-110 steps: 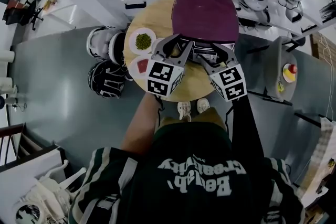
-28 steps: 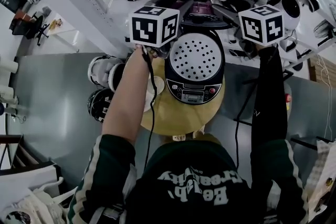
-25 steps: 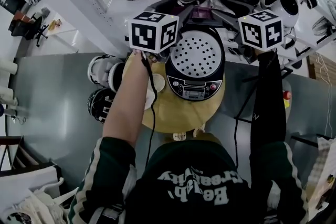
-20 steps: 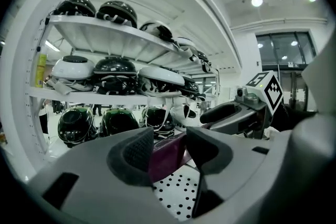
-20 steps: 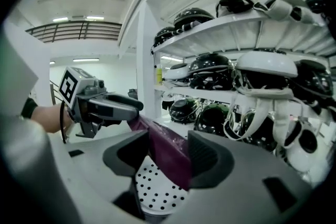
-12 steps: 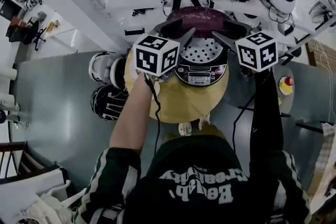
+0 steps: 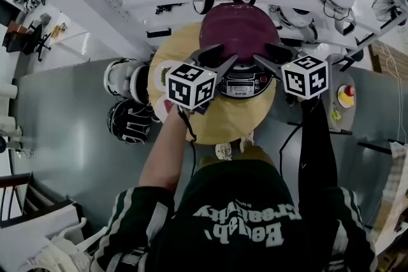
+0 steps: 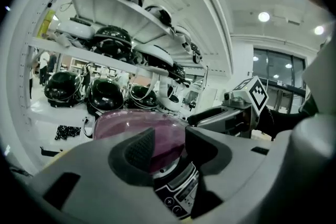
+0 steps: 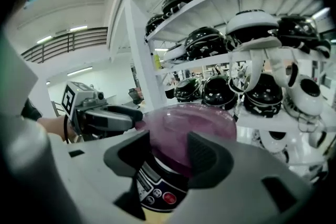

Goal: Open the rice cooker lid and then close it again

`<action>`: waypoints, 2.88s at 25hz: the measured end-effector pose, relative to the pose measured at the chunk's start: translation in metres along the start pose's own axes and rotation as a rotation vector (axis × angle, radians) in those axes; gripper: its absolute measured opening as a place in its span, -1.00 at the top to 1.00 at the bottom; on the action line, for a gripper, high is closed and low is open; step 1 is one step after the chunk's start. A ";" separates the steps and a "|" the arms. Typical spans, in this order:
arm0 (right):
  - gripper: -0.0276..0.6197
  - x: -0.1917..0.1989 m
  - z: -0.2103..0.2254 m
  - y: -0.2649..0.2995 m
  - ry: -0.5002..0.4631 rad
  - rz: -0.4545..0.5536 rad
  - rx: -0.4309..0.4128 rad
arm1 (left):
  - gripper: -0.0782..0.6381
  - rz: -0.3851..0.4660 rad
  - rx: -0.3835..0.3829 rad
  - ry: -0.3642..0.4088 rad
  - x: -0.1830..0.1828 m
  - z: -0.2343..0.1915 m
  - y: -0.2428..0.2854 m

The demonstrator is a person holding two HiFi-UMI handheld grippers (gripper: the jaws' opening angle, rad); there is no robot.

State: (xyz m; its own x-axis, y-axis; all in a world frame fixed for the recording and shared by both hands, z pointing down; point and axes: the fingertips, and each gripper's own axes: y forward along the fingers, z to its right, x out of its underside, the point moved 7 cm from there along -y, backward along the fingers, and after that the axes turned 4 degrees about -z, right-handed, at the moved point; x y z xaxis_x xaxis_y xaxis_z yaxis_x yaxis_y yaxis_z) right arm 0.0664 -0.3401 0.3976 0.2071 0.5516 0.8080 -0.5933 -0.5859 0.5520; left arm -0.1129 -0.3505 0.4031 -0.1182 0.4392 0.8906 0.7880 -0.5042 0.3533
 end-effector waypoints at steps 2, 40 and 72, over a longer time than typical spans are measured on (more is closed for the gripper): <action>0.22 0.011 0.001 0.004 0.026 0.002 0.001 | 0.28 -0.010 0.003 -0.018 0.011 0.002 0.004; 0.16 0.061 -0.019 0.013 -0.040 0.038 0.171 | 0.16 -0.100 -0.222 0.043 0.057 0.014 0.014; 0.90 0.127 -0.114 -0.187 -0.281 0.455 0.200 | 0.78 0.300 -0.610 0.224 0.088 0.234 -0.121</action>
State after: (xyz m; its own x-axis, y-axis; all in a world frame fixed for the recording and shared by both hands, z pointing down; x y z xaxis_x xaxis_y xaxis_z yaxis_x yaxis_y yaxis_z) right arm 0.1144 -0.0930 0.3731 0.1802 0.0539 0.9821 -0.5177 -0.8438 0.1413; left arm -0.0770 -0.0774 0.3715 -0.1222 0.0864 0.9887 0.3350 -0.9341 0.1230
